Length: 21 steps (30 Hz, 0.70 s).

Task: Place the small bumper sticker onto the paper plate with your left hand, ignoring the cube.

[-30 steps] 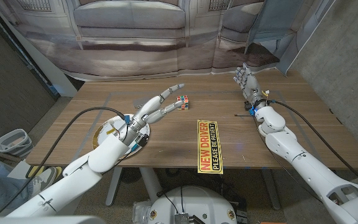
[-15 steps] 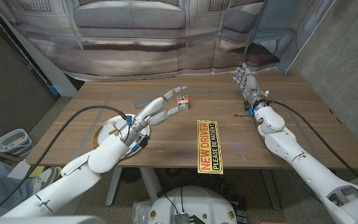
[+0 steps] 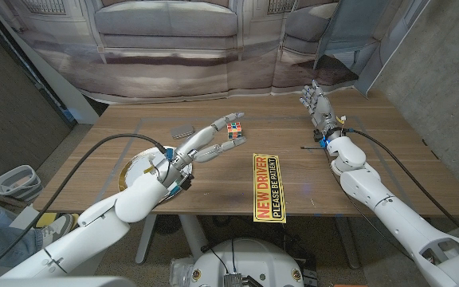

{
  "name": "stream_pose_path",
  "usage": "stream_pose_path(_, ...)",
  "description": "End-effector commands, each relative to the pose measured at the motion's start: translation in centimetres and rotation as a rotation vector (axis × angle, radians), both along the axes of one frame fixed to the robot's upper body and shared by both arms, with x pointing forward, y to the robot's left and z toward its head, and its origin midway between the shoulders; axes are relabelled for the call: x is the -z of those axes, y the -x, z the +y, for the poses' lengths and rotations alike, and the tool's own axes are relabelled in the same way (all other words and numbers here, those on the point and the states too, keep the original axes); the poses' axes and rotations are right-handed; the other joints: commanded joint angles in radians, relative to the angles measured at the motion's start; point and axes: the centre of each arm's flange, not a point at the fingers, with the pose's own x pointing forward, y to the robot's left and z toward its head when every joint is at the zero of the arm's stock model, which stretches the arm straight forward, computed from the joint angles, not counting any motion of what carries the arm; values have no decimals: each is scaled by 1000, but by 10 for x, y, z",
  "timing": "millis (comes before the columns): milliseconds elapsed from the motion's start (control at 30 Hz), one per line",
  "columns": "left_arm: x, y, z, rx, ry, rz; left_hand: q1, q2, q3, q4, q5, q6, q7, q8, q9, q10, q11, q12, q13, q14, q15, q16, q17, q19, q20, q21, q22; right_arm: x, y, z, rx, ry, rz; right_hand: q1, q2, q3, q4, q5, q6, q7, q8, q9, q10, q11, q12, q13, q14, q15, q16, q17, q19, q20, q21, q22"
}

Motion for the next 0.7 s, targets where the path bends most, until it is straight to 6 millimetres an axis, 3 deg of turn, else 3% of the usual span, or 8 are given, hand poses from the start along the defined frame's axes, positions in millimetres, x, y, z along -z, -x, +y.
stream_pose_path(33,0,5,-11,-24,-49,-18,17,-1,0,-10,9,11,-2,3,3,10,-5,-4,3,7,-1,-4,2,5,-20,-2,1,2,1,-4,0,-3,-2,10,4,0,-3,2,5,0,0,6,7,1,-3,3,5,-1,-5,1,8,-20,-7,4)
stream_pose_path(700,0,8,-18,-76,-112,-30,52,-4,3,-32,14,22,-3,4,3,13,-4,-6,3,10,-1,-5,2,10,-22,-2,1,-2,-1,-2,-1,-4,-7,10,5,-1,-4,1,6,0,0,6,8,0,-3,3,7,-1,-5,1,10,-19,-11,4)
